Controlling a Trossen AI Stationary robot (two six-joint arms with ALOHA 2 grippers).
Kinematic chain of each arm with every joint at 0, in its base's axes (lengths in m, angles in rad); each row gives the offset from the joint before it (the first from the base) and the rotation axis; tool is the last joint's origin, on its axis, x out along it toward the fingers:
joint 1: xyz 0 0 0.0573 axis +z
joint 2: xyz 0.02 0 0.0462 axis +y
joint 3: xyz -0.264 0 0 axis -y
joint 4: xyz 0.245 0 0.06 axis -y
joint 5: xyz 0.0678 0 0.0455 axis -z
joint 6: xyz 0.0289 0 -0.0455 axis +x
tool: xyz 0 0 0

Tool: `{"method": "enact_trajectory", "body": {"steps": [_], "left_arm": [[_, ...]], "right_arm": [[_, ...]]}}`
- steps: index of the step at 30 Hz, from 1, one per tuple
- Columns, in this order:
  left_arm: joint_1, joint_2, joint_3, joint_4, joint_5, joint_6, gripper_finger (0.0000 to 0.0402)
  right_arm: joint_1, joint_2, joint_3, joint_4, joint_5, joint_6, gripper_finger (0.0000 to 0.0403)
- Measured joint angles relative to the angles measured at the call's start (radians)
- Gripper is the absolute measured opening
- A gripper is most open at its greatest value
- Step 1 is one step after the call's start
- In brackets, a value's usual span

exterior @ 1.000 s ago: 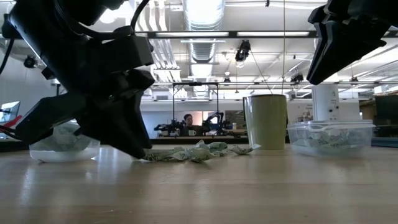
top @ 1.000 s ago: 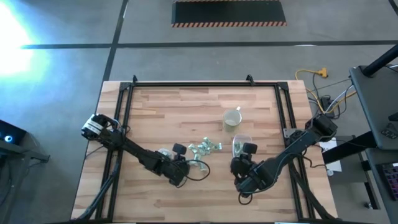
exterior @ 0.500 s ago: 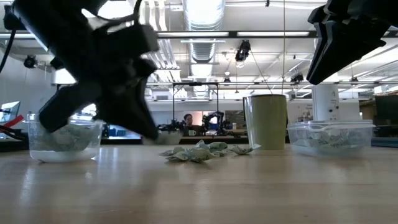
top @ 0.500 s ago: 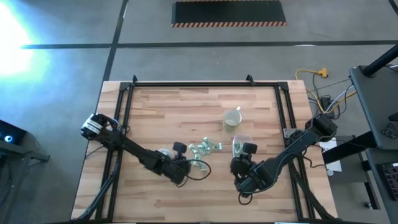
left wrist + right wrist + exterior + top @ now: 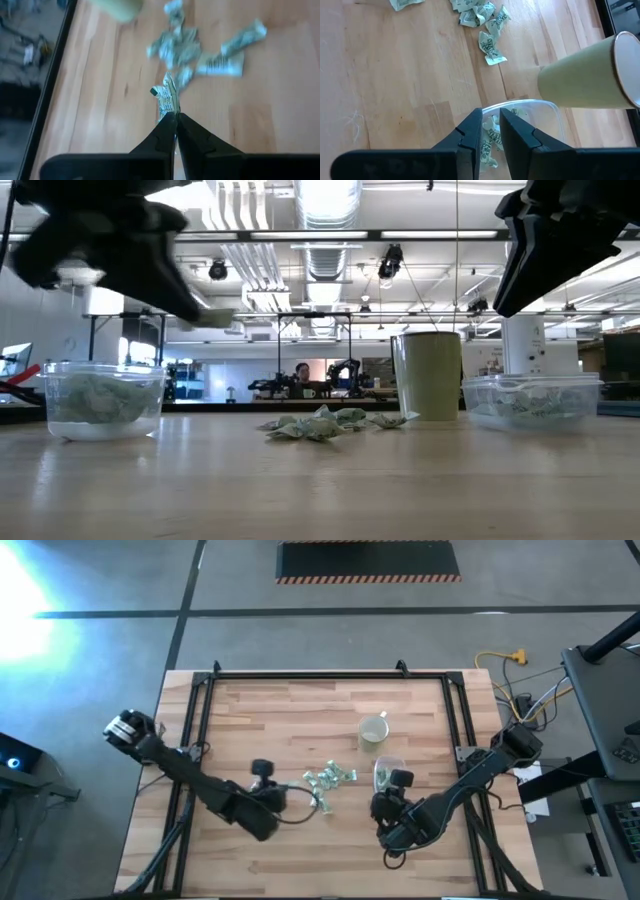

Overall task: Pick and place Stevia / Truvia into bins
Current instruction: Put the stevia packet into the left transparent container

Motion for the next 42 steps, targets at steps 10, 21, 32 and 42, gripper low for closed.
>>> {"method": "enact_trajectory", "body": {"steps": [10,21,32,42], "left_arm": [[-0.122,-0.064,-0.004,-0.295,0.084,-0.365,0.0000],[-0.127,-0.012,-0.044,-0.291,0.263,-0.391,0.0000],[-0.126,-0.007,-0.061,-0.282,0.258,-0.391,0.0000],[-0.125,-0.007,-0.053,-0.280,0.185,-0.381,0.0066]], "right_arm": [[0.000,0.000,-0.001,0.004,0.000,0.001,0.0057],[0.000,0.000,-0.003,0.018,0.000,0.001,0.0057],[0.000,0.000,-0.004,0.022,0.004,0.000,0.0057],[0.000,0.000,-0.005,0.024,0.005,0.000,0.0056]]}}
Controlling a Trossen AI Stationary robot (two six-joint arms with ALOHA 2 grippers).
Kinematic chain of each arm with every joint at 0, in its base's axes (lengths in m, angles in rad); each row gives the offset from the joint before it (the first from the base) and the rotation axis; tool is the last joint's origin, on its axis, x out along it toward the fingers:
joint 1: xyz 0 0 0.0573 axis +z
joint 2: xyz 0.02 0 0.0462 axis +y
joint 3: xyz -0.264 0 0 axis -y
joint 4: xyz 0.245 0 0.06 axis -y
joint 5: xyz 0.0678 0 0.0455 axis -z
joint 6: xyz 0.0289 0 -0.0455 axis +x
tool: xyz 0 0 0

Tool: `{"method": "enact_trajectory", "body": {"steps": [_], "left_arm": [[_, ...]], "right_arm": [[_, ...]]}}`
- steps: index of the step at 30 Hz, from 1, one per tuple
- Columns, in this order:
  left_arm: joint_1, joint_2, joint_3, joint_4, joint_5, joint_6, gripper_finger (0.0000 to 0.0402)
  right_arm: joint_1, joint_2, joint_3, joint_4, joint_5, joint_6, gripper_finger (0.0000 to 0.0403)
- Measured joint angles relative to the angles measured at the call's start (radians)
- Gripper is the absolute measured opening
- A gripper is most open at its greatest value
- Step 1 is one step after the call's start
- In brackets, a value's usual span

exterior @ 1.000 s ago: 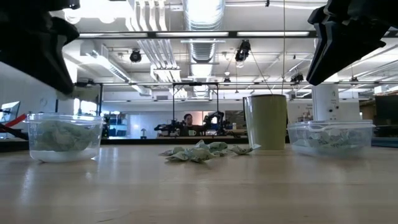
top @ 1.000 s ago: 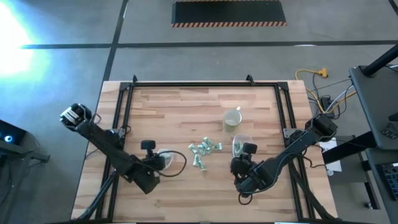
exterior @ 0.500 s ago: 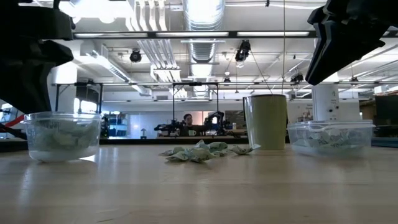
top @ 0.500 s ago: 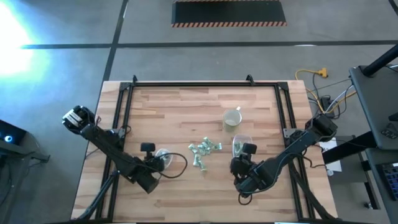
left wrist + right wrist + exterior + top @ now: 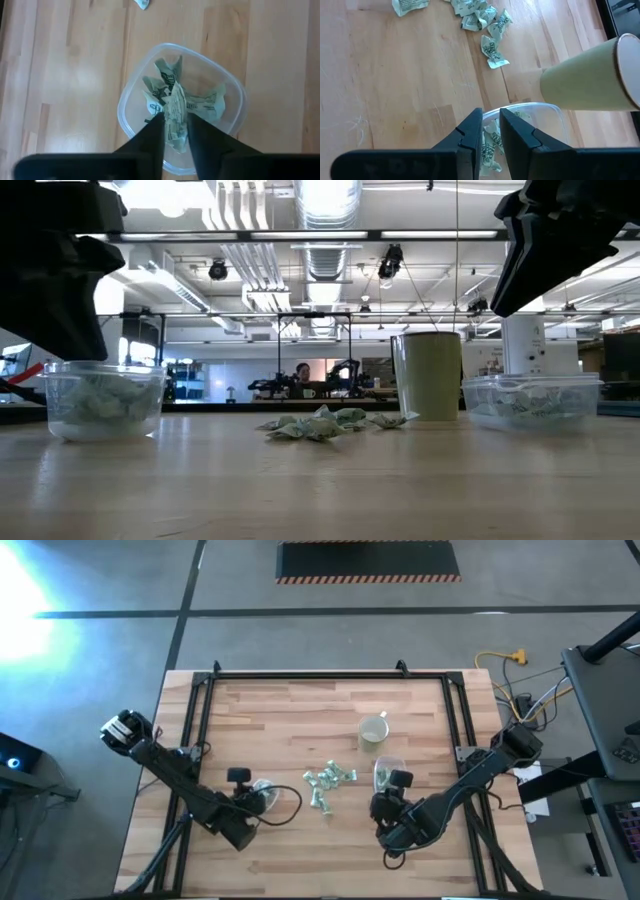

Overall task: Pick and place Stevia / Truvia into bins
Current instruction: Put the stevia packet into the left transparent container, then put the stevia packet into the right transparent container

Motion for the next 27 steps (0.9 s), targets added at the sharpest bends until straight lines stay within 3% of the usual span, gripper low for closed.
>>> {"method": "enact_trajectory", "body": {"steps": [6,11,16,19,23,27], "left_arm": [[0.000,-0.002,0.010,-0.012,0.001,0.000,0.0127],[-0.001,-0.030,0.067,-0.038,0.005,0.001,0.0150],[-0.004,-0.076,0.104,-0.038,-0.004,0.021,0.0153],[-0.008,-0.099,0.104,-0.039,-0.064,0.022,0.0153],[-0.013,-0.115,0.102,-0.039,-0.112,0.024,0.0153],[-0.018,-0.121,0.101,-0.039,-0.161,0.025,0.0153]], "right_arm": [[0.000,0.000,-0.002,0.009,0.000,0.000,0.0056],[-0.002,0.000,-0.008,0.099,0.003,-0.082,0.0056],[-0.008,0.000,-0.039,0.332,0.004,-0.287,0.0056],[-0.020,0.000,-0.076,0.527,-0.010,-0.445,0.0056],[-0.048,0.000,-0.143,0.785,-0.110,-0.649,0.0057],[-0.081,0.004,-0.205,0.962,-0.195,-0.744,0.0064]]}}
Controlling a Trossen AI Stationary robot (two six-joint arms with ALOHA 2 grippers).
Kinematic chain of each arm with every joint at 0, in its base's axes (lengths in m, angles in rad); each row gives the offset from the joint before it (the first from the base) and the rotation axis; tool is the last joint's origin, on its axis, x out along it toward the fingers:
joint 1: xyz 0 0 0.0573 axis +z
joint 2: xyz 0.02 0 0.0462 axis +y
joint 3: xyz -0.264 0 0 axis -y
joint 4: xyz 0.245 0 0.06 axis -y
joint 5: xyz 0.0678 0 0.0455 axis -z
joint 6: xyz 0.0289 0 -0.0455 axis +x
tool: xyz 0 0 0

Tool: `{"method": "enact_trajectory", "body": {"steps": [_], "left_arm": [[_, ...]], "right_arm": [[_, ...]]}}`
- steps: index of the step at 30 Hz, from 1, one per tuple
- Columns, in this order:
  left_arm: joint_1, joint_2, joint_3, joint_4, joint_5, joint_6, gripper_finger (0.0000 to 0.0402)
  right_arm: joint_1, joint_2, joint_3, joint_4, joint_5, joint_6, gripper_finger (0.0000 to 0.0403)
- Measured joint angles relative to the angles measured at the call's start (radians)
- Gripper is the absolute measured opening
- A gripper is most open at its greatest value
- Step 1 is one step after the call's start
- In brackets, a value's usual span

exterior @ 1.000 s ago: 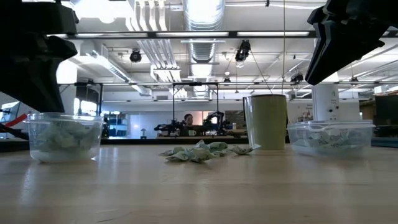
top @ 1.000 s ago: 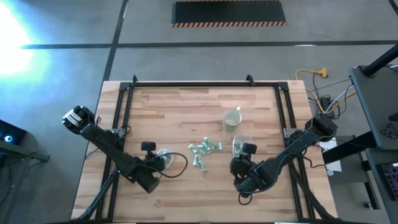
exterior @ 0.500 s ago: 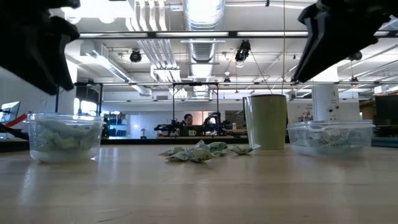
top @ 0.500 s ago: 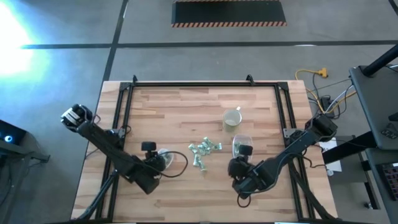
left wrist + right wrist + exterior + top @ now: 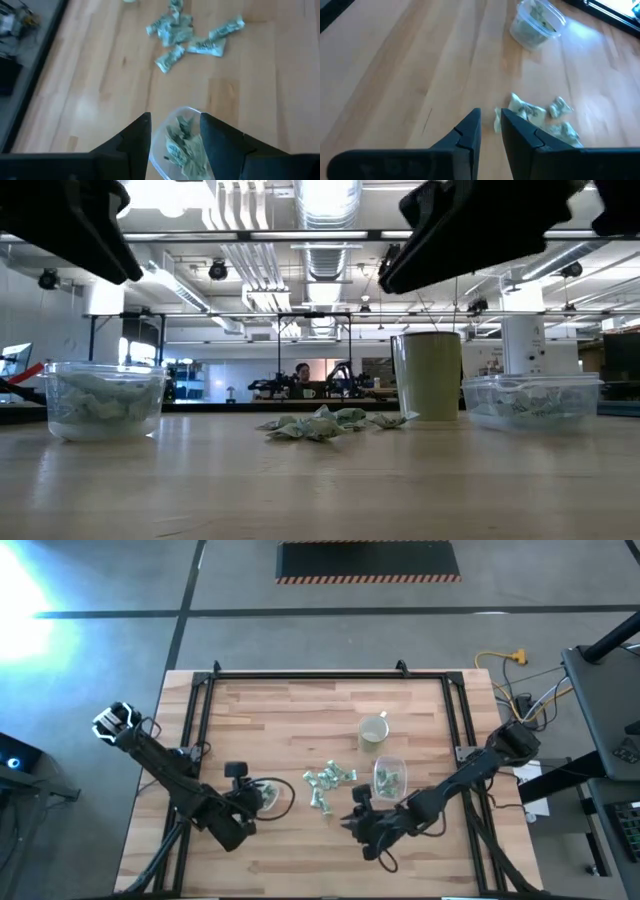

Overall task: Pick and place Stevia / Truvia into bins
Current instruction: Put the stevia packet into the right transparent container

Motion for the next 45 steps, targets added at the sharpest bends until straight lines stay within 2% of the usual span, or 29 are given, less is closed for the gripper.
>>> {"method": "enact_trajectory", "body": {"steps": [8,16,22,27,33,42,45], "left_arm": [[0.002,0.002,-0.005,0.002,-0.179,-0.001,0.0153],[0.001,0.002,-0.012,0.004,-0.183,-0.002,0.0153],[0.002,0.002,-0.019,0.003,-0.184,-0.004,0.0153],[0.002,0.002,-0.019,0.003,-0.183,-0.005,0.0153],[0.001,0.002,-0.025,0.017,-0.173,-0.008,0.0153],[0.001,0.002,-0.036,0.069,-0.092,-0.009,0.0153],[0.001,0.002,-0.037,0.090,-0.073,-0.010,0.0153]], "right_arm": [[-0.066,0.072,-0.045,0.097,-0.022,-0.022,0.0107],[-0.115,0.172,-0.007,0.152,-0.104,-0.062,0.0139],[-0.119,0.256,0.056,0.149,-0.105,-0.123,0.0150],[-0.121,0.309,0.112,0.111,-0.097,-0.142,0.0147],[-0.132,0.318,0.145,0.046,-0.094,-0.087,0.0133],[-0.134,0.309,0.143,0.023,-0.090,-0.009,0.0114],[-0.133,0.308,0.141,-0.002,-0.060,0.020,0.0102]]}}
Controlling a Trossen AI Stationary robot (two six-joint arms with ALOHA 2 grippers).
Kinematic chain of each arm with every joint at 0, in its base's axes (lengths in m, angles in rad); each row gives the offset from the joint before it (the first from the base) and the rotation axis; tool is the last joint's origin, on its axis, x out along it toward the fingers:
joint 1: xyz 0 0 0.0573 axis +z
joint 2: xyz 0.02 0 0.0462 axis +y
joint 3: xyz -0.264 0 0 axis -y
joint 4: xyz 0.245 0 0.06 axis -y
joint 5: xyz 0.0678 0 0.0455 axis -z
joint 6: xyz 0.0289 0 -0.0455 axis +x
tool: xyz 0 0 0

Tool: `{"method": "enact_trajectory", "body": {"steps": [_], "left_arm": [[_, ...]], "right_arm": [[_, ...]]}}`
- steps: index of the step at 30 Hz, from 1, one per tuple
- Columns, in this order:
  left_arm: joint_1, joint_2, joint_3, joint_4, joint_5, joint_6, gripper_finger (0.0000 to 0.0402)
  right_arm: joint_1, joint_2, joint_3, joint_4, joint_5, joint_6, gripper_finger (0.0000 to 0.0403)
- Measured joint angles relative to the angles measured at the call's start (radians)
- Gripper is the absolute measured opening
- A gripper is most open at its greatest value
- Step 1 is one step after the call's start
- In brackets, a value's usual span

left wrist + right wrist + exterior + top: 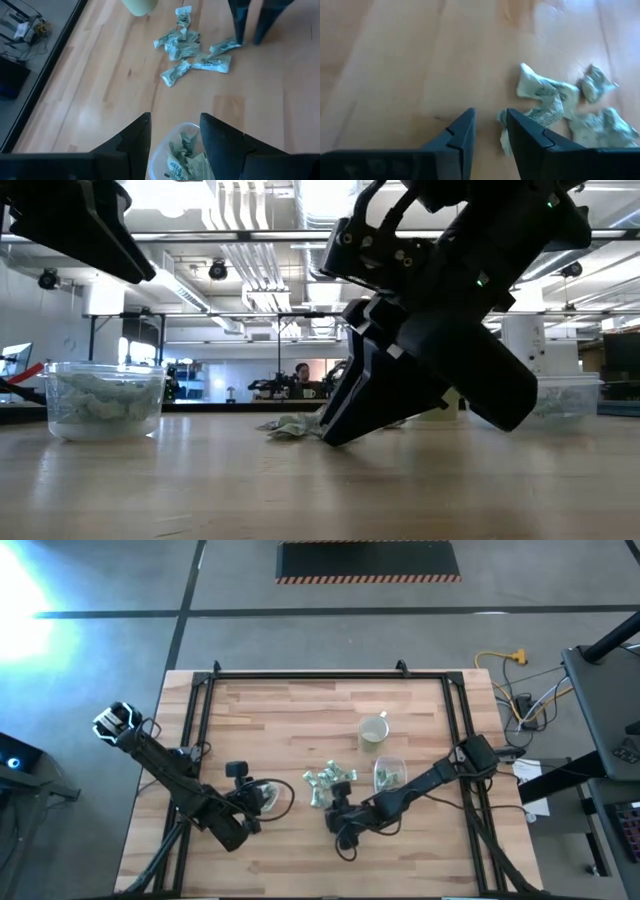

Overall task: Pick and place Stevia / Truvia into bins
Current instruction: Put the stevia packet into the right transparent container

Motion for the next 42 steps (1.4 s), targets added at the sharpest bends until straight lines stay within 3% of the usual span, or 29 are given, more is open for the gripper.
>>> {"method": "enact_trajectory", "body": {"steps": [12,20,28,42], "left_arm": [[0.000,0.000,0.000,0.009,0.003,0.022,0.0153],[0.000,0.000,0.000,0.009,-0.014,0.107,0.0153],[0.000,-0.009,0.008,0.023,-0.106,0.186,0.0153],[0.002,-0.016,0.007,0.047,-0.133,0.188,0.0153]], "right_arm": [[0.000,-0.002,0.002,-0.035,0.034,-0.067,0.0012],[0.001,-0.006,0.024,-0.118,0.125,-0.092,0.0008],[0.027,-0.039,0.074,-0.284,0.224,-0.092,0.0008],[0.135,-0.178,0.074,-0.395,0.478,-0.027,0.0008]]}}
